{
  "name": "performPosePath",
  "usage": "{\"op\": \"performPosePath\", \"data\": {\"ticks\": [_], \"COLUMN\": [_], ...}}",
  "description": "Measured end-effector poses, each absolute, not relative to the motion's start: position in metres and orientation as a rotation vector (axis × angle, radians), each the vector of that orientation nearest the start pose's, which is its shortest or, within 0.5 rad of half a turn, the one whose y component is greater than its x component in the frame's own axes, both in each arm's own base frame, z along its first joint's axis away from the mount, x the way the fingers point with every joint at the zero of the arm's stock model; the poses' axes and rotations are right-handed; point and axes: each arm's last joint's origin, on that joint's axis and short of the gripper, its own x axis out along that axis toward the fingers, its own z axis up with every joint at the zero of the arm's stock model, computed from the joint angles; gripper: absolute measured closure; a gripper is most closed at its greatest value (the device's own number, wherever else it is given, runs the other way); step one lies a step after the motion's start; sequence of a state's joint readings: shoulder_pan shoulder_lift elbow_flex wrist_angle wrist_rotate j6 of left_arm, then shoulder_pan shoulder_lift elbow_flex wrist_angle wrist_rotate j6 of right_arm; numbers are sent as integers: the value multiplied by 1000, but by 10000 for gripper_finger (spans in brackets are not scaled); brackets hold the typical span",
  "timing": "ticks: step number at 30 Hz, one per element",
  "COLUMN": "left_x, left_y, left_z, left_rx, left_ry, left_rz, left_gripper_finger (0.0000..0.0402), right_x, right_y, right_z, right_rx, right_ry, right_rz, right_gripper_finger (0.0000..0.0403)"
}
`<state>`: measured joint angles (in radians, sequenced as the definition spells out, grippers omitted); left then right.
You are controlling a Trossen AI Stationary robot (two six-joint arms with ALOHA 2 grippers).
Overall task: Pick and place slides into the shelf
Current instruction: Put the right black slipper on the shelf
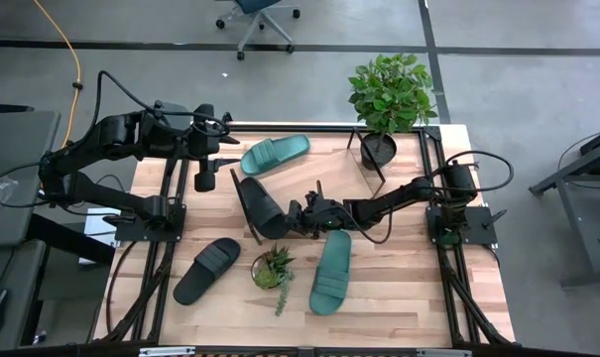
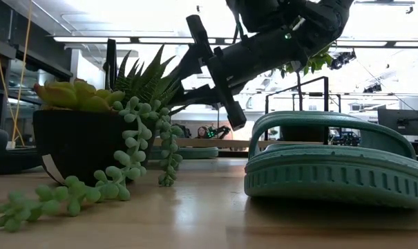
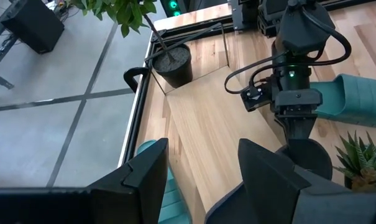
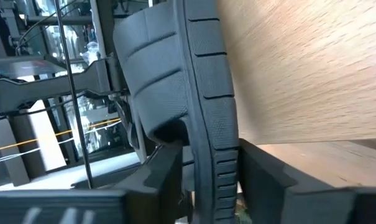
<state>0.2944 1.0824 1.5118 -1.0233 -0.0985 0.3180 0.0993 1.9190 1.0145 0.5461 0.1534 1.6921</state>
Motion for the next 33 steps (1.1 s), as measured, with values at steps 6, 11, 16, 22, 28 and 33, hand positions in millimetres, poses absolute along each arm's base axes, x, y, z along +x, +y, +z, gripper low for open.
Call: {"op": "performPosePath", "data": {"ticks": [6, 11, 16, 22, 28, 33], "left_x": [166, 166, 166, 166, 165, 165], "left_y": [53, 53, 53, 53, 53, 53], "left_z": [439, 439, 439, 439, 439, 438], "left_rx": [246, 246, 257, 262, 262, 260], "left_ry": [649, 650, 652, 653, 656, 672], "left_rz": [283, 283, 279, 277, 276, 273], "left_gripper_finger": [220, 220, 220, 220, 220, 220], "right_x": [398, 397, 402, 413, 414, 412], "right_y": [31, 28, 29, 25, 21, 21], "right_z": [162, 161, 166, 180, 181, 179], "right_rx": [1634, 1623, 1570, 1454, 1405, 1365], "right_ry": [186, 192, 242, 331, 345, 367], "right_rz": [-369, -378, -399, -437, -479, -503], "right_gripper_finger": [230, 231, 230, 231, 231, 231]}}
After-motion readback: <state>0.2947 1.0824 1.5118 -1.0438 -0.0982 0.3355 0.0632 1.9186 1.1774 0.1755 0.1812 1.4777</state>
